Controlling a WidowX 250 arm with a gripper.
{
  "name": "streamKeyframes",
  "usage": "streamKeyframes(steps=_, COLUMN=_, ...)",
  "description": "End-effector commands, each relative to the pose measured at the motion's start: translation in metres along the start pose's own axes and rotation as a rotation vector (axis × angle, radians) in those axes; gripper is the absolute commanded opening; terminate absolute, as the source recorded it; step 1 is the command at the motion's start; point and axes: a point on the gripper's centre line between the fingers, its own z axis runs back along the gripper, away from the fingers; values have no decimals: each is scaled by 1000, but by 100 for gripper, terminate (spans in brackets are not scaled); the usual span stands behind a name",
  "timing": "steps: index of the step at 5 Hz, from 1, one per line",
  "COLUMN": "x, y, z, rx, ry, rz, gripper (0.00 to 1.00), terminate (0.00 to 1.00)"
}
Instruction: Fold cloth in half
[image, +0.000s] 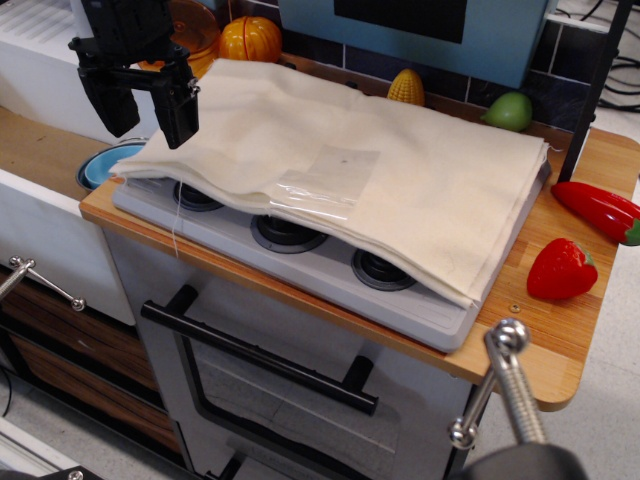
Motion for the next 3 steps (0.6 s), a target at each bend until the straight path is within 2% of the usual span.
streamKeyframes(steps=1, x=0, y=0, z=0, rx=0, ry=0, rz=0, gripper=100, terminate=0)
streamKeyframes(steps=2, x=20, y=19, z=10, rx=-32, ry=-36, rz=13, gripper=100, terminate=0)
streamKeyframes(steps=3, x=36, y=35, z=12, rx=-35, ry=-105, rz=52, gripper=100, terminate=0)
